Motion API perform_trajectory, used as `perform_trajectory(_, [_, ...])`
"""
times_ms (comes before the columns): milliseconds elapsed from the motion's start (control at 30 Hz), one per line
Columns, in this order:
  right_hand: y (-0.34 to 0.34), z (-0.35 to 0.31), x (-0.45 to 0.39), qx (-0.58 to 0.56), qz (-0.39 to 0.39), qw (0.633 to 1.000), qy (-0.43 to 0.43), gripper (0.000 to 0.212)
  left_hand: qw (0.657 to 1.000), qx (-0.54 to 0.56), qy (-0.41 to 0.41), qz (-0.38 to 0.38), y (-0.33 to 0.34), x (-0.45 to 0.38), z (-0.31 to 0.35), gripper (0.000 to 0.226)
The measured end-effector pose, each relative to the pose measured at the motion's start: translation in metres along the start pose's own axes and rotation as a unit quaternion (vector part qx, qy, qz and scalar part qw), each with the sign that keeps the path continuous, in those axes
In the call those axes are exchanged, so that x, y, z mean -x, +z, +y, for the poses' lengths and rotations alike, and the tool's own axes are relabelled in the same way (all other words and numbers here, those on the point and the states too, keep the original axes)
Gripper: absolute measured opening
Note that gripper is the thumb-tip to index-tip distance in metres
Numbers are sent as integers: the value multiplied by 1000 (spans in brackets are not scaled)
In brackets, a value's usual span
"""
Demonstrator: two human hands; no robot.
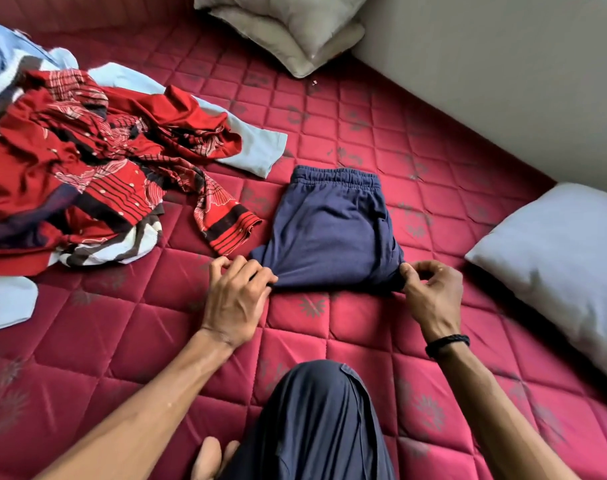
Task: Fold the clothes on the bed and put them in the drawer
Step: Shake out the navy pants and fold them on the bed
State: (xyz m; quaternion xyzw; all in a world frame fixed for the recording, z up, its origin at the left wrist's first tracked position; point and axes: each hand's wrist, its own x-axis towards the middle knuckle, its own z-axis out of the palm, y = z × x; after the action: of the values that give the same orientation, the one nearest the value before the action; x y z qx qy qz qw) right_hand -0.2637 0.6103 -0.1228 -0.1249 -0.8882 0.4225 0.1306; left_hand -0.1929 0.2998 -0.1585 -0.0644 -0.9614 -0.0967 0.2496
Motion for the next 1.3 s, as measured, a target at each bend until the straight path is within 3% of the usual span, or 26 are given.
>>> perform_trajectory(133, [10, 4, -6, -31, 2, 998, 59, 21, 999, -10, 28, -22, -4, -11, -12, 20])
perform_trajectory(233, [18, -6, 8, -10, 34, 999, -28, 14, 998, -15, 30, -49, -11, -22, -19, 20])
perform_trajectory(333, [21, -15, 35, 32, 42, 995, -88, 38, 998, -8, 0, -66, -11, -16, -11, 22])
perform_trajectory(433, [32, -16, 51, 67, 64, 996, -21, 56, 997, 8, -50, -59, -9, -6, -1, 24])
perform_trajectory(567, [39, -26, 59, 82, 65, 994, 21, 45, 995, 17, -87, -44, -6, 0, 7, 22])
perform_trajectory(667, [36, -32, 59, 147, 40, 988, -32, 25, 996, 8, -78, -32, -4, 0, 5, 20])
perform_trajectory(833, [-3, -5, 29, 126, 16, 983, -132, 21, 999, -26, -41, -13, -7, -7, -20, 22])
perform_trajectory(867, [-6, 1, 26, 114, -18, 987, -115, 20, 999, -31, -32, -16, -6, -6, -23, 22])
perform_trajectory(967, [0, 12, 11, 9, -89, 995, 40, 12, 999, -23, -32, -18, -6, -5, -24, 23])
perform_trajectory(1067, [4, -2, 5, -126, -81, 977, 154, 11, 998, -6, -57, -29, -13, -6, -22, 22])
perform_trajectory(1100, [1, -16, 12, -113, -41, 985, 124, 20, 998, 1, -51, -33, -14, -4, -18, 23])
perform_trajectory(1167, [2, -52, 32, -39, 55, 995, -73, 42, 999, 1, -30, -42, -16, 2, -10, 25])
perform_trajectory(1233, [16, -82, 51, 26, 39, 953, -300, 48, 999, -1, -30, -42, -16, 9, -8, 24])
perform_trajectory(1300, [39, -97, 42, 118, -32, 916, -381, 53, 996, 7, -72, -46, -16, 12, -11, 21])
